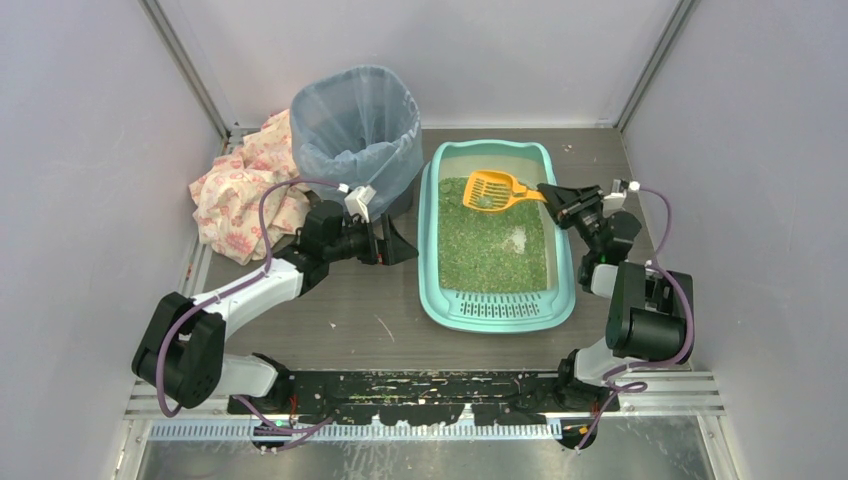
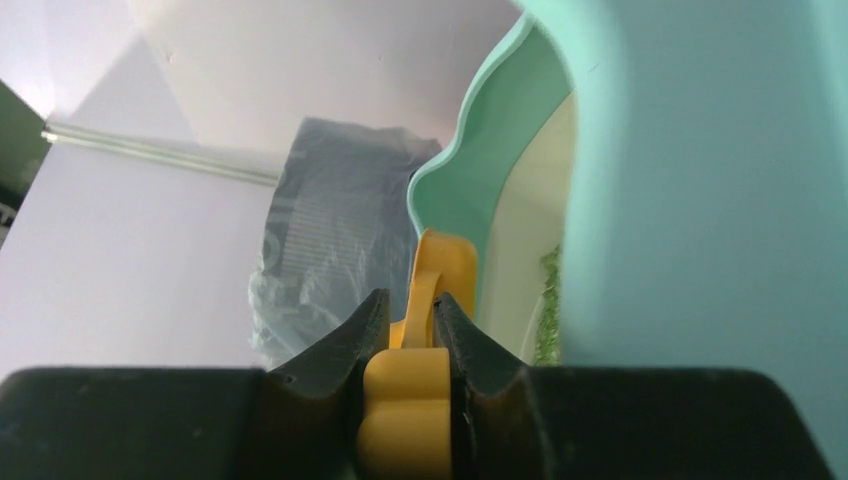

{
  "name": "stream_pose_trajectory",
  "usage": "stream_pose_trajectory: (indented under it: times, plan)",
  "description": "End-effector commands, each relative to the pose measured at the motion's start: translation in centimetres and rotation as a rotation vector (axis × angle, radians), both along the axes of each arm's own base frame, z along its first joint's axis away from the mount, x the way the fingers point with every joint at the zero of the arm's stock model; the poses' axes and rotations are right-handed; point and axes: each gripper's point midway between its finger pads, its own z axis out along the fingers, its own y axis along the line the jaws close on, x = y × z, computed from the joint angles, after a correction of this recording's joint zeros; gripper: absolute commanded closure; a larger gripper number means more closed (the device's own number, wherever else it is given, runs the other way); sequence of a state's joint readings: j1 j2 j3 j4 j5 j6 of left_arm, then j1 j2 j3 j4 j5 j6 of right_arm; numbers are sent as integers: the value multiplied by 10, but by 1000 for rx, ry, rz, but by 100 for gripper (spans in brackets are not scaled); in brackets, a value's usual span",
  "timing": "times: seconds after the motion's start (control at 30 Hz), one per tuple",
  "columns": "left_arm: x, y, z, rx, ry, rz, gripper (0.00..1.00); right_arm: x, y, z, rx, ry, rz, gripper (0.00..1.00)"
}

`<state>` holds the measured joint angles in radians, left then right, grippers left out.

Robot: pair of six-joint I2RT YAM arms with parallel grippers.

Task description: Clean the litter box

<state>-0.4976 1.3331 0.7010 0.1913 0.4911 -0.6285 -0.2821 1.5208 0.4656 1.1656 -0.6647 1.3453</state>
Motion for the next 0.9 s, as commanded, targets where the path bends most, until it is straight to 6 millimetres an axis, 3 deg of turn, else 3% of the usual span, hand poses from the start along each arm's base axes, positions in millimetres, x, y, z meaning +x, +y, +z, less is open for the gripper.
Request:
stream_pose_trajectory:
  times: [0.0,0.1,0.27,0.4,0.5,0.67,0.87]
  plan:
    - [6,-9,22,-53,-65,-22,6,2,14,12,-72,-52,27,99]
    - [6,-7,23,-44,-74,-13,6,1,-16,11,-40,-32,-51,99]
    - [6,-9,23,-51,-69,-19,6,2,18,15,-39,-52,46,99]
    - [5,-8,24,-50,-73,-18,6,0,-11,16,-41,-46,-33,99]
    - [6,-5,25,-39,-84,-10,6,-1,0,24,-48,-72,0,99]
    - [5,-5,25,-39,-82,-12,6,-3,-10,37,-50,-82,-37,99]
    - [5,-5,26,-42,-82,-11,6,-9,-6,75,-31,-147,-23,99]
